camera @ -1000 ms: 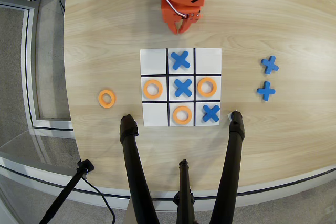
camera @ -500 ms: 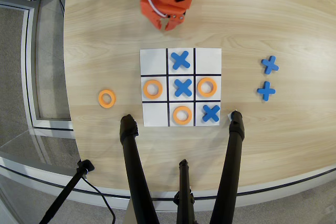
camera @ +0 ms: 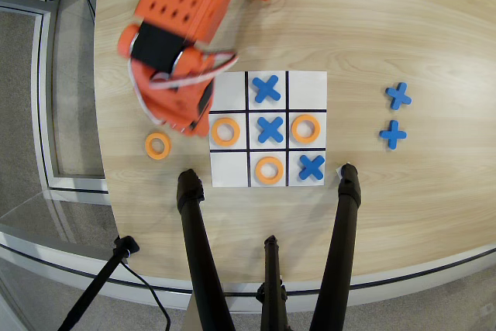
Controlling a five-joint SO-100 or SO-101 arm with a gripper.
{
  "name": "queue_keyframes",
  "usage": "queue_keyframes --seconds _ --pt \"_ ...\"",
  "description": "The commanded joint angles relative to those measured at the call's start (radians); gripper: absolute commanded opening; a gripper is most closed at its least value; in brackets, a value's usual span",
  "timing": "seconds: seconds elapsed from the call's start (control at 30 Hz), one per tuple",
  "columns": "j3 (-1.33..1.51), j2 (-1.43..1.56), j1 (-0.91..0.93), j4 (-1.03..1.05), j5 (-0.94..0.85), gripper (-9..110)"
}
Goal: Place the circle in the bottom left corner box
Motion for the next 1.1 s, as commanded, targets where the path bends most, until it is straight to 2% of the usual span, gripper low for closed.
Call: queue_keyframes --seconds 0.0,0.43,1.07 --pt "-0.187 -0.181 0.031 -0.043 0.006 24" --pt "-0.569 -0.666 0.083 -0.144 -0.005 25" --pt "-0.572 -0.802 0.083 -0.183 0.002 24"
